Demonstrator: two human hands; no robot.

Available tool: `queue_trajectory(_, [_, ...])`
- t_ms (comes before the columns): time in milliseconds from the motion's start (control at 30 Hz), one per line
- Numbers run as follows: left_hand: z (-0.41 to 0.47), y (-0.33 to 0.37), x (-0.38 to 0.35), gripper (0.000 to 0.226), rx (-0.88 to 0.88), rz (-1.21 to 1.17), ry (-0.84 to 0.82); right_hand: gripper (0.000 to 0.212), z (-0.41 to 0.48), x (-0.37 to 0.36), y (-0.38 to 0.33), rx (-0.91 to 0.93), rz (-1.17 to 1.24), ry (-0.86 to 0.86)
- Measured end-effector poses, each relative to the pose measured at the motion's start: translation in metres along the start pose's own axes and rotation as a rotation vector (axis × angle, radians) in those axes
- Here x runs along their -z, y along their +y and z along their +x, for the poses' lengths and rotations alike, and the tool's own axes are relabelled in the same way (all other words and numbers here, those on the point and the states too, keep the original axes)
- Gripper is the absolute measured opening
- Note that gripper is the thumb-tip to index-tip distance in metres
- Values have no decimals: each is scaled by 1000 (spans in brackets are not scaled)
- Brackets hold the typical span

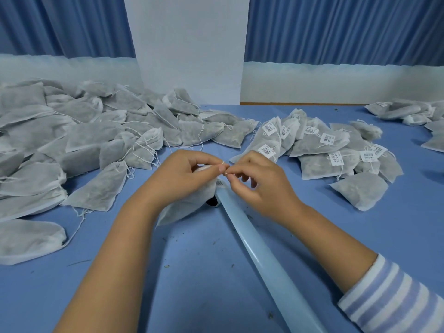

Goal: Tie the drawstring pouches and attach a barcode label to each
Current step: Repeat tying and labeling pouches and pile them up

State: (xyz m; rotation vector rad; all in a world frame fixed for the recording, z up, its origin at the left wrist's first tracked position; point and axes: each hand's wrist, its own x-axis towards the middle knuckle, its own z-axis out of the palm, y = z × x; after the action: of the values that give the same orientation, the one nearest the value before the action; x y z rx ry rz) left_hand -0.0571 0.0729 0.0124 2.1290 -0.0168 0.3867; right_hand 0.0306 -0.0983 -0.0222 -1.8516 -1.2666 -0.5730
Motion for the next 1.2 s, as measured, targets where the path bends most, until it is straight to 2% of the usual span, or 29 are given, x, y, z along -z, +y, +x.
queue_trajectory(67, [0,0,2,13,22,72,-31,10,-2,-1,3,152,-140,20])
queue_trajectory(167, [-1,1,4,14,59,109,-65,10,-2,-3,7,263,-178,72])
queue_trajectory(300, [-4,3,10,18,73,85,-85,12,-1,-2,8,292,-118,122])
queue_trajectory(500, [-5,9,2,19,81,76,-234,16,1,-2,10,280,-107,169])
queue_trajectory(567, [-5,12,-4,26,72,48,-268,16,-1,-4,8,266,-79,155])
queue_trajectory(633, [-5,12,-6,32,94,-38,-280,19,-1,-5,6,149,35,136])
queue_trajectory(700, [-6,12,-6,28,141,-147,-279,31,-1,-6,1,-39,227,76])
queue_trajectory(833, [-5,10,1,23,162,-366,-189,40,0,-8,-8,-163,368,26])
queue_trajectory(967, [-4,7,6,30,200,-433,-121,26,2,-4,-12,-294,401,109])
queue_trajectory(1200, [-3,7,2,31,171,-419,-152,10,3,-5,-15,-437,497,-37])
